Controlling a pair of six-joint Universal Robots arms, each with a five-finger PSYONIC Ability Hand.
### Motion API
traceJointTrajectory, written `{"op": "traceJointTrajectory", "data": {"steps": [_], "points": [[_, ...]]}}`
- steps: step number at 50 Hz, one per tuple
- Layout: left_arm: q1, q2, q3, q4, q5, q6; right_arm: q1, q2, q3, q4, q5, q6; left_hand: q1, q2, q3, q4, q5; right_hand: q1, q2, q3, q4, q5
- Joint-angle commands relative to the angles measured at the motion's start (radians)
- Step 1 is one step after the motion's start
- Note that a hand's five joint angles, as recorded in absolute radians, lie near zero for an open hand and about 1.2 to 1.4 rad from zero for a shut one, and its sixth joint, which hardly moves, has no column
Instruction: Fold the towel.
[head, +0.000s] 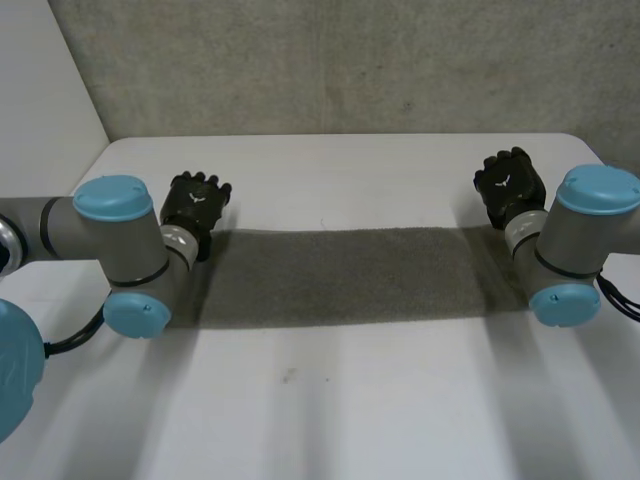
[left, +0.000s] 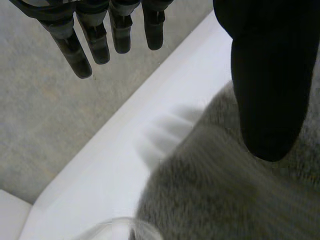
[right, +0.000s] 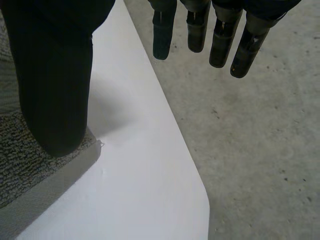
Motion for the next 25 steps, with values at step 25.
{"op": "traceJointTrajectory", "data": {"steps": [25], "points": [[0.025, 0.704, -0.657, 0.033, 0.013, -0.319, -0.266, -0.392, 0.469, 0.337, -0.258, 0.378, -0.047, -0.036, -0.038, -0.039, -0.057, 0.063, 0.098, 0.125, 0.106, 0.1]]}}
